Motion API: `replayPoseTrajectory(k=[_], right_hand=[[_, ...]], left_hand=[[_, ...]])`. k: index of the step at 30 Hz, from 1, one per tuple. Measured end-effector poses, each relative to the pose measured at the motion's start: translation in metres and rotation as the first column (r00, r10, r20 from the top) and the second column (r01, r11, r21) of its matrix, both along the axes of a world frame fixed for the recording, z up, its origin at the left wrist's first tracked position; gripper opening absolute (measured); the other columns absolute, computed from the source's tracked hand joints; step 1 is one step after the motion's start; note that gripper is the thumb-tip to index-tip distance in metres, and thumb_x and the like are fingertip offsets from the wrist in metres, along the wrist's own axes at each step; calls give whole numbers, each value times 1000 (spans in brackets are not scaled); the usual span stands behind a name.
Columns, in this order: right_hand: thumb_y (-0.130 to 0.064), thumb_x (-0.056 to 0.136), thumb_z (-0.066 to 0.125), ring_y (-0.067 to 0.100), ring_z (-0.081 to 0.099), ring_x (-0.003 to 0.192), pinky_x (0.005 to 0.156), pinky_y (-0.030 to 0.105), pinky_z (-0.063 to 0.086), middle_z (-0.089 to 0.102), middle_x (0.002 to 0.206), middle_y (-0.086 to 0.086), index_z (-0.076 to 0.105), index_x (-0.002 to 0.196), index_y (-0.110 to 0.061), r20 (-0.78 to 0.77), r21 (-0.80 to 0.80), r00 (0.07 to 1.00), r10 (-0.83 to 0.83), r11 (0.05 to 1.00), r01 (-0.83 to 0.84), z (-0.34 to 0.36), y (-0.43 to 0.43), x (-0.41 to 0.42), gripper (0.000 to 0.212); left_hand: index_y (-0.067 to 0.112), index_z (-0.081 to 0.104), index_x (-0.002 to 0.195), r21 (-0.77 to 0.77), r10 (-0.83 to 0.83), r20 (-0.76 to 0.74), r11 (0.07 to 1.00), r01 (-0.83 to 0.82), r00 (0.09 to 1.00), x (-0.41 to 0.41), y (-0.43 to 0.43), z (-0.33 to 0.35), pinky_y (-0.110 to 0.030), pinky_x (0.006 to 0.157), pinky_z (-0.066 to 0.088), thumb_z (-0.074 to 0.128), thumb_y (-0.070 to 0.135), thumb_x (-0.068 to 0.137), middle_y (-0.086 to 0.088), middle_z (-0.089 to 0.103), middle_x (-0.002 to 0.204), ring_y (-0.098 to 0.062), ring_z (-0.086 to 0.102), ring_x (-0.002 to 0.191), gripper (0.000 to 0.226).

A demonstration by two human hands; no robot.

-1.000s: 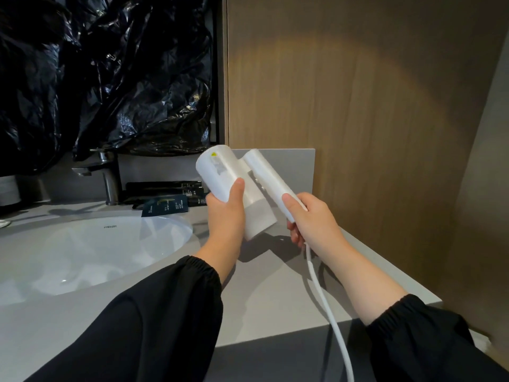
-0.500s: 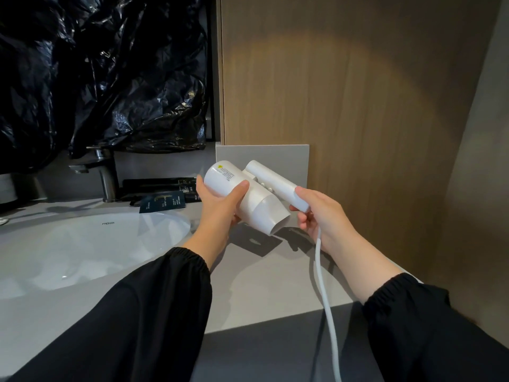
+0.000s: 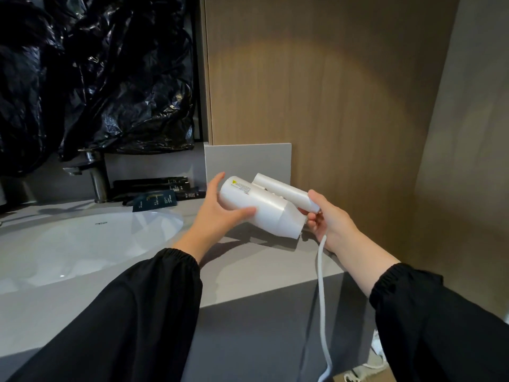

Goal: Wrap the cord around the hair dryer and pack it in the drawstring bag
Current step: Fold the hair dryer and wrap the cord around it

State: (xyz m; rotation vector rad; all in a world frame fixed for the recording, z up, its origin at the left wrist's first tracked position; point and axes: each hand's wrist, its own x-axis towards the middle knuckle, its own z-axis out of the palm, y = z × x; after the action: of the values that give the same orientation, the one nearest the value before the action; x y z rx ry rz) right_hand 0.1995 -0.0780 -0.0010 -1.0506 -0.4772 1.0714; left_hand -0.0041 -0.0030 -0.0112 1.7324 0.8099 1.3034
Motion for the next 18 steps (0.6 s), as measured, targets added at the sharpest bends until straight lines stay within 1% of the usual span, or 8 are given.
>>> replayPoseTrajectory(k=[1, 3, 5, 8, 11, 13, 15, 18], right_hand=[[-27, 86, 70, 10, 47, 54, 58, 20, 46, 66, 70, 11, 61, 95, -6, -1, 4, 1000, 11, 1000, -11, 0, -2, 4, 24], [-28, 88, 68, 8, 46, 52, 54, 19, 46, 64, 56, 6, 60, 102, -6, 15, 8, 999, 38, 999, -38, -1, -7, 14, 27], [-29, 88, 67, 8, 44, 51, 53, 20, 44, 60, 51, 2, 60, 106, -8, 56, 2, 997, 58, 998, -58, -3, -10, 22, 29], [-28, 89, 66, 9, 42, 50, 55, 22, 41, 57, 48, 2, 60, 102, -9, 104, 2, 993, 54, 999, -55, -4, -13, 28, 24], [-29, 88, 67, 10, 43, 50, 56, 23, 42, 57, 49, 3, 60, 103, -10, 93, 5, 995, 48, 999, -49, -6, -14, 31, 25], [-30, 88, 67, 10, 43, 49, 56, 23, 44, 59, 51, 4, 61, 104, -10, 92, 0, 994, 55, 998, -56, -6, -13, 32, 26], [-31, 88, 66, 11, 44, 50, 56, 22, 44, 60, 52, 4, 60, 105, -11, 100, 0, 993, 55, 998, -56, -7, -13, 33, 27], [-34, 89, 65, 11, 43, 51, 57, 23, 43, 60, 52, 3, 59, 108, -13, 108, 6, 991, 79, 997, -80, -7, -12, 34, 29]], left_hand=[[36, 26, 143, 32, -14, -78, 999, 17, 997, -1, -1, -3, -15, 83, 45, 84, 20, 69, 14, 48, 121, -1, 53, 107, 95], [39, 28, 142, 108, 3, -213, 994, 21, 977, -2, -3, -6, -22, 93, 43, 88, 24, 63, 10, 44, 130, -7, 48, 116, 100], [37, 31, 142, 244, 66, -344, 970, 21, 937, -1, -7, -7, -22, 97, 37, 89, 25, 60, 9, 40, 132, -6, 43, 116, 101], [33, 34, 142, 498, 211, -524, 862, 96, 825, 2, -14, -5, -19, 95, 35, 89, 30, 59, 8, 35, 137, -7, 42, 118, 100], [25, 38, 142, 673, 363, -579, 718, 176, 730, 2, -14, -3, -34, 92, 47, 83, 36, 64, 1, 41, 138, -19, 49, 117, 92], [21, 42, 139, 759, 463, -581, 605, 240, 670, 4, -11, -2, -41, 87, 51, 81, 37, 64, -6, 48, 133, -27, 54, 111, 86], [19, 45, 136, 808, 554, -570, 514, 289, 607, 6, -9, -1, -43, 85, 51, 81, 37, 62, -11, 54, 126, -31, 57, 106, 85], [21, 41, 134, 829, 625, -557, 461, 317, 547, 9, -7, -2, -41, 77, 53, 81, 40, 59, -12, 59, 119, -32, 60, 95, 87]])
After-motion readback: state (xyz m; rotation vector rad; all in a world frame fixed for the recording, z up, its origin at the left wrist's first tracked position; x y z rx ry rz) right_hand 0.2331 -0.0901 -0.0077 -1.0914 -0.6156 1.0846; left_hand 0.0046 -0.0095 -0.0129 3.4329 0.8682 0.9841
